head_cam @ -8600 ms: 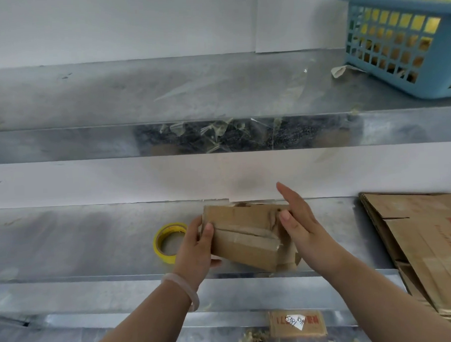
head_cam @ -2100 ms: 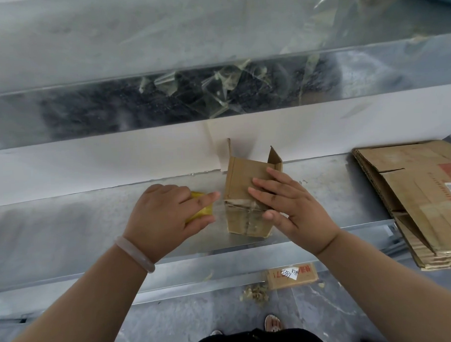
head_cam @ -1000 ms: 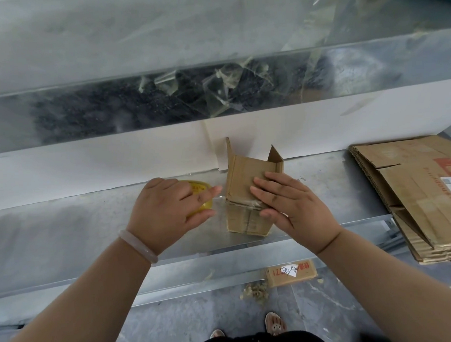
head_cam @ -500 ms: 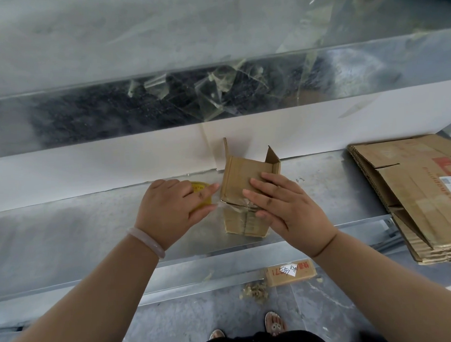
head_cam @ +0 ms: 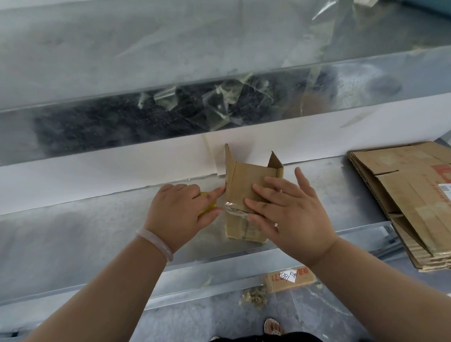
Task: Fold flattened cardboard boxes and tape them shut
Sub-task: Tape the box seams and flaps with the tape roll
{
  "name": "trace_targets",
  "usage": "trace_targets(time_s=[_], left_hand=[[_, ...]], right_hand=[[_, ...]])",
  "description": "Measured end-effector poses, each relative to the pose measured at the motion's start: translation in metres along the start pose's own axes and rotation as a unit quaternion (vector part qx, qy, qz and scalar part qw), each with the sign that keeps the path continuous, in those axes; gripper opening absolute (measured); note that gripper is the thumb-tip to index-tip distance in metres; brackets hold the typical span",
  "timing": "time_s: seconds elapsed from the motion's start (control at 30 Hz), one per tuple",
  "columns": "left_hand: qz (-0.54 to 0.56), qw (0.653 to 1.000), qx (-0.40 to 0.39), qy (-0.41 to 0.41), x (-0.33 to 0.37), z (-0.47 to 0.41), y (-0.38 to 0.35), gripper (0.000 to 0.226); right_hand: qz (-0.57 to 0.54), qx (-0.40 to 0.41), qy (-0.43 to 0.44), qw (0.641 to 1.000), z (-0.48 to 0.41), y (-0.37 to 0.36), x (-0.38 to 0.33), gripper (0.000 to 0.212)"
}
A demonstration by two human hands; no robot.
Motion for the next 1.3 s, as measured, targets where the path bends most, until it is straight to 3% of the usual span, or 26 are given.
trace_targets(time_s=[0.27, 0.47, 0.8, 1.1, 1.3], left_hand=[[0.002, 0.999, -0.018, 0.028, 0.004, 0.0, -0.001, 0.045], [0.003, 0.999, -0.028, 0.028, 0.009, -0.002, -0.002, 0.047], [0.012, 0.999, -0.029, 0.045, 0.01, 0.0, -0.002, 0.048], [0.005, 0.998, -0.041, 0.042, 0.009, -0.005, -0.006, 0.049], [0.012, 0.999, -0.034, 0.034, 0.009, -0.006, -0.006, 0.049]], right_hand=[[-0.034, -0.014, -0.049, 0.998, -0.005, -0.007, -0.024, 0.042], [-0.045, 0.049, -0.042, 0.997, -0.002, -0.018, -0.014, 0.032], [-0.06, 0.063, -0.076, 0.993, -0.007, -0.02, -0.016, 0.032], [-0.122, 0.043, -0.174, 0.976, -0.015, -0.017, -0.013, 0.031], [-0.105, 0.023, -0.169, 0.98, -0.022, -0.015, -0.013, 0.033]])
Point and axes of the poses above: each hand's wrist, its own z-axis away from the middle knuckle, its own y-axis out of the back of the hand, x = y × z, the point moved 3 cm from there along -z, towards the middle knuckle, and after that the axes turned 9 degrees about x, right-handed, at the moved point
